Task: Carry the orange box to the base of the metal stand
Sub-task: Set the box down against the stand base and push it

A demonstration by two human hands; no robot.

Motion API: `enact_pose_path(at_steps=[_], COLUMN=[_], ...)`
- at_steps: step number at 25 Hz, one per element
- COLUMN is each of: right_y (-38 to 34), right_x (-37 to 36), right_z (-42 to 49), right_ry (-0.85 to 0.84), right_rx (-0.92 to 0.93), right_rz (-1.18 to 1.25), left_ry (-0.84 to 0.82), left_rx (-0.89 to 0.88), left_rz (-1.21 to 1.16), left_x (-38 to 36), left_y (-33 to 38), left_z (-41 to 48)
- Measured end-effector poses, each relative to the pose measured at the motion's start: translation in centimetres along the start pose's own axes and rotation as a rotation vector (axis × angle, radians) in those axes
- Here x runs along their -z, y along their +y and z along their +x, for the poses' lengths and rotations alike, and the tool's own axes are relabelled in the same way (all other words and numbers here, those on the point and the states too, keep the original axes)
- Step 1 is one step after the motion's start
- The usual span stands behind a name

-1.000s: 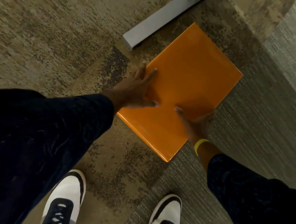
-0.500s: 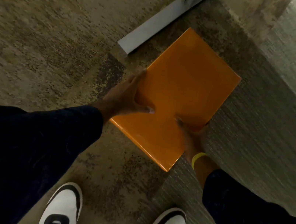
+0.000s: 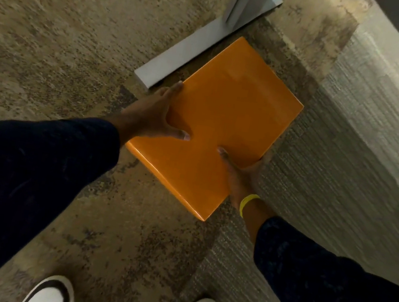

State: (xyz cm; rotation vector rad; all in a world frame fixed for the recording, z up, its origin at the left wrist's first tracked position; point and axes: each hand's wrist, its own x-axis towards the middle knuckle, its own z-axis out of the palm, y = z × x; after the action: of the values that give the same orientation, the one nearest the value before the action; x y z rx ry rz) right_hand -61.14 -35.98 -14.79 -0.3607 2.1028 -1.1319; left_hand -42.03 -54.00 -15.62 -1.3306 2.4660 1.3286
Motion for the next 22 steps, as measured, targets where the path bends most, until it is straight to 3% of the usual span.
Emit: enact_pose_path(at_steps=[3, 8, 13, 22], right_y=[-0.4, -1.1, -1.4, -3.1], right_x=[0.1, 0.2, -0.4, -2.2], right_z=[0.1, -0.1, 0.1, 3.5], right_ry=[0.024, 0.029, -0.047, -0.039], right_rx=[0.059, 0.328, 0.322, 0.277], right_rz=[-0.287, -0.696, -0.729, -0.802], left_ry=[0.025, 0.112, 0.012, 0.031], left_rx=[-0.071, -0.262, -0.158, -0.188], left_rz=[0.225, 0.524, 0.518, 0.502], left_x=[0.1, -0.2, -2.1, -0.1], left_y=[0.6, 1.5, 1.1, 0.2], left_z=[-0.2, -1.0, -2.2, 1.9])
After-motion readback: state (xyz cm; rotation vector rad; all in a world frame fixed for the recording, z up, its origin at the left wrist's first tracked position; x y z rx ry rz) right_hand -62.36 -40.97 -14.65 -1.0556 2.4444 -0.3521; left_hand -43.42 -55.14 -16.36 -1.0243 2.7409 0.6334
